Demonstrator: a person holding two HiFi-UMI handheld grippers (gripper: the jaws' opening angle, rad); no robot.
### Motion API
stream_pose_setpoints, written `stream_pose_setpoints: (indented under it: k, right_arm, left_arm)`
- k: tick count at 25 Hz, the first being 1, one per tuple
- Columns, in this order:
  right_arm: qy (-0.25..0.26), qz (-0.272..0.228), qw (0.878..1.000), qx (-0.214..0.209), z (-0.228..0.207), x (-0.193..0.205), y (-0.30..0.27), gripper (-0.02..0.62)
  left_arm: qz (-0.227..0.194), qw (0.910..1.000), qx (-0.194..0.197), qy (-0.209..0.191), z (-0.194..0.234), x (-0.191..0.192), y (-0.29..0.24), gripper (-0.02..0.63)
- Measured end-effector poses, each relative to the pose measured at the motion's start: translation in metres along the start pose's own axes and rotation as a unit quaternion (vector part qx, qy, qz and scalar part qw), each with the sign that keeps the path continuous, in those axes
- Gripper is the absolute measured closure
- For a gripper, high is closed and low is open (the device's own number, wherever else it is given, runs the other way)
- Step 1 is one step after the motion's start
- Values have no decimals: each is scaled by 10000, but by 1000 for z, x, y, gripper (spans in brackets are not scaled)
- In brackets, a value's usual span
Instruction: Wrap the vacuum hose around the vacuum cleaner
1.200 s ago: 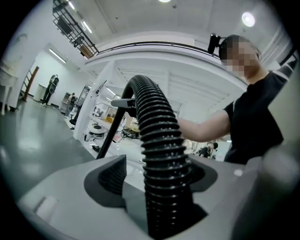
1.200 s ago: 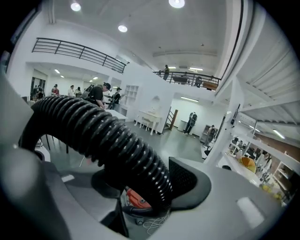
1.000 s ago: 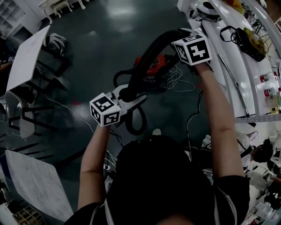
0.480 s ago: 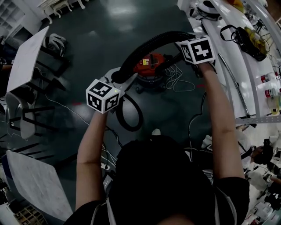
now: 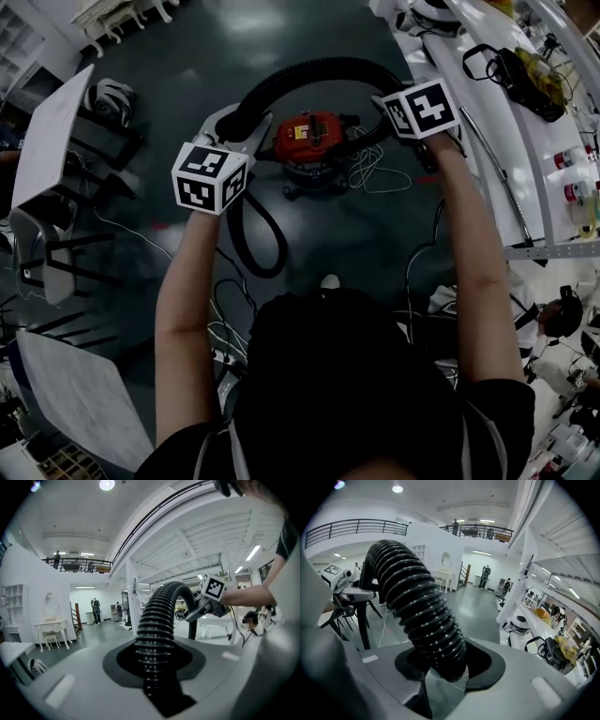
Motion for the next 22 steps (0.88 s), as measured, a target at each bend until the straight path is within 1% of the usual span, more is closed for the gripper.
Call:
stream_pose_setpoints:
  k: [4, 8, 13, 17, 22]
  right_arm:
    - [-20, 227, 9995, -212, -9, 9, -2, 422]
    - [-228, 337, 9979, -511, -16, 17, -6, 423]
    - [-619, 113, 9949, -788, -20, 24, -13, 422]
    - [-1000, 17, 9897, -1023, -17, 30, -20, 423]
    - [-1245, 62, 9849, -1203, -15, 31, -27, 422]
  left_arm:
    - [-17, 9998, -199, -38, 8, -14, -15, 474]
    - [-40, 9992, -384, -46, 17, -29, -30, 469]
    - [-186, 9976, -656, 115, 20, -40, -44, 469]
    - [-308, 9958, -826, 238, 20, -45, -51, 469]
    - [-417, 9951, -888, 157, 29, -54, -65, 469]
Point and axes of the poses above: the fingertips, and each gripper's own axes: y backward along the fingers, z to its left, x out of its underside, the point moved 9 cm from there along y, backward along the fingers, and after that the axes turned 15 degrees about -y, right-handed, at the moved point
